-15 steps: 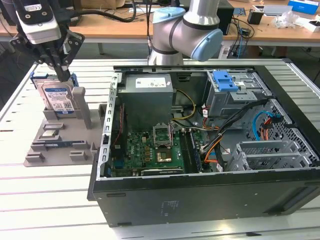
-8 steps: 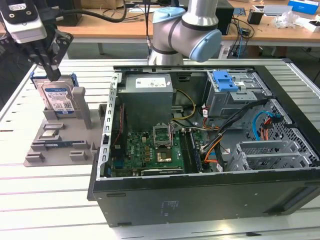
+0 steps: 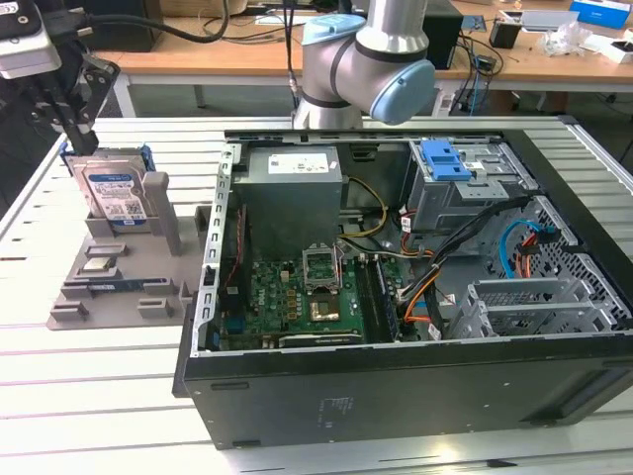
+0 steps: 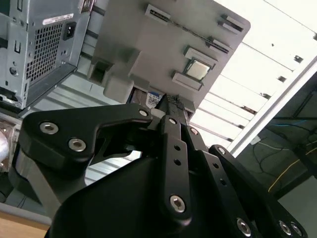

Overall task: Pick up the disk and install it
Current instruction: 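Reach for the disk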

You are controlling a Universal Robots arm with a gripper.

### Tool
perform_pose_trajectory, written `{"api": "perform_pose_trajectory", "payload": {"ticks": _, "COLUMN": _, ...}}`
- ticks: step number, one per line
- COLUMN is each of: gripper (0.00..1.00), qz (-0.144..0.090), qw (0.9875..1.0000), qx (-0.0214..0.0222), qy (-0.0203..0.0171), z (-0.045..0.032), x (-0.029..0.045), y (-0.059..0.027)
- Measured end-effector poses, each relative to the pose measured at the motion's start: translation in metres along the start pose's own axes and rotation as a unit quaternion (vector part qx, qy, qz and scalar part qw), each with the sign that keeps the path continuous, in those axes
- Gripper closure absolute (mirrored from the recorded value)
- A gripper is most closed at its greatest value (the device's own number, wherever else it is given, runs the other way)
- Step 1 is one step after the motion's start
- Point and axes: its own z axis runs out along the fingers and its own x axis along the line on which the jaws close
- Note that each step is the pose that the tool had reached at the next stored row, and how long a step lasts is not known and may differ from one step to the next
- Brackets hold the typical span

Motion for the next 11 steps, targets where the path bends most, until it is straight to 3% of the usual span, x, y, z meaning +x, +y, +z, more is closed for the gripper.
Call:
{"api": "perform_pose_trajectory", "payload": {"ticks": 6, "gripper": 0.89, "qz": 0.0, "qw": 1.0, "qx": 0.0006, "qy": -0.0001, "z": 0.0005, "x": 0.0186, "y": 0.004}}
{"api": "perform_pose_trajectory", "payload": {"ticks": 11, "gripper": 0.89, "qz": 0.0, "qw": 1.0, "qx": 0.0037, "qy": -0.0002, "z": 0.0024, "x": 0.0284, "y": 0.0181}}
